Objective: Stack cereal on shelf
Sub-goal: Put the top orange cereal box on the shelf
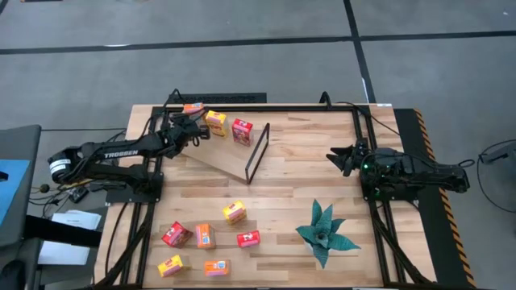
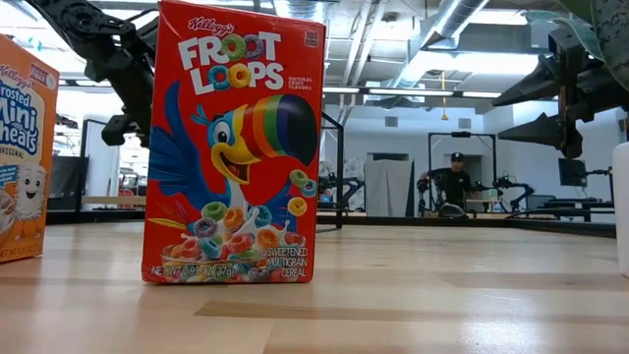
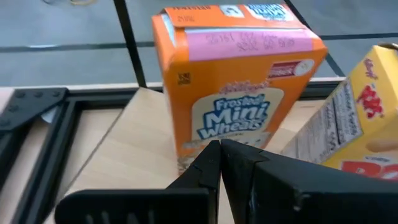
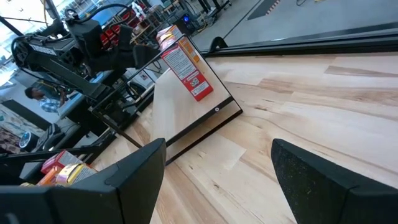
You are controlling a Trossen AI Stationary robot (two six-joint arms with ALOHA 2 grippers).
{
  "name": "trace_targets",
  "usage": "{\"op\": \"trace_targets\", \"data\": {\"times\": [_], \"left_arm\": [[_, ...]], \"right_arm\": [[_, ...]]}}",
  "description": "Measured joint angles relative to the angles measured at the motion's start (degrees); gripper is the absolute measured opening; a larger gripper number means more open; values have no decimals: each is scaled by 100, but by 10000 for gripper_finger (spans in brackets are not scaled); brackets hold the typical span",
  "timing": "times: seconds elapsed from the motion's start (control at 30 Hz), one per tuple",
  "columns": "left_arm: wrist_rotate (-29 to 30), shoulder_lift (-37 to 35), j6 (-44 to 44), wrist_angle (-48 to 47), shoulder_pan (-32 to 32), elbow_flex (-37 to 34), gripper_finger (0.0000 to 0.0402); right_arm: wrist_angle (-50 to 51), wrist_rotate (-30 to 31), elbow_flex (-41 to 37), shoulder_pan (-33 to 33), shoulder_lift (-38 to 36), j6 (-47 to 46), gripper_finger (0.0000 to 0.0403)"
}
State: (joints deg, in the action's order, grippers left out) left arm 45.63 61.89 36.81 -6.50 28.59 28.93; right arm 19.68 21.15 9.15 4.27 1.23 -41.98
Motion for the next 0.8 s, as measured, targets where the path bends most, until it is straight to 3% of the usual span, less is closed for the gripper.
{"op": "trace_targets", "data": {"times": [0.37,0.8], "left_arm": [[421,0,21,-1,3,0,0],[-1396,0,139,-45,-4,0,0]], "right_arm": [[2,0,0,0,-2,-7,317],[2,0,0,0,0,-15,317]]}}
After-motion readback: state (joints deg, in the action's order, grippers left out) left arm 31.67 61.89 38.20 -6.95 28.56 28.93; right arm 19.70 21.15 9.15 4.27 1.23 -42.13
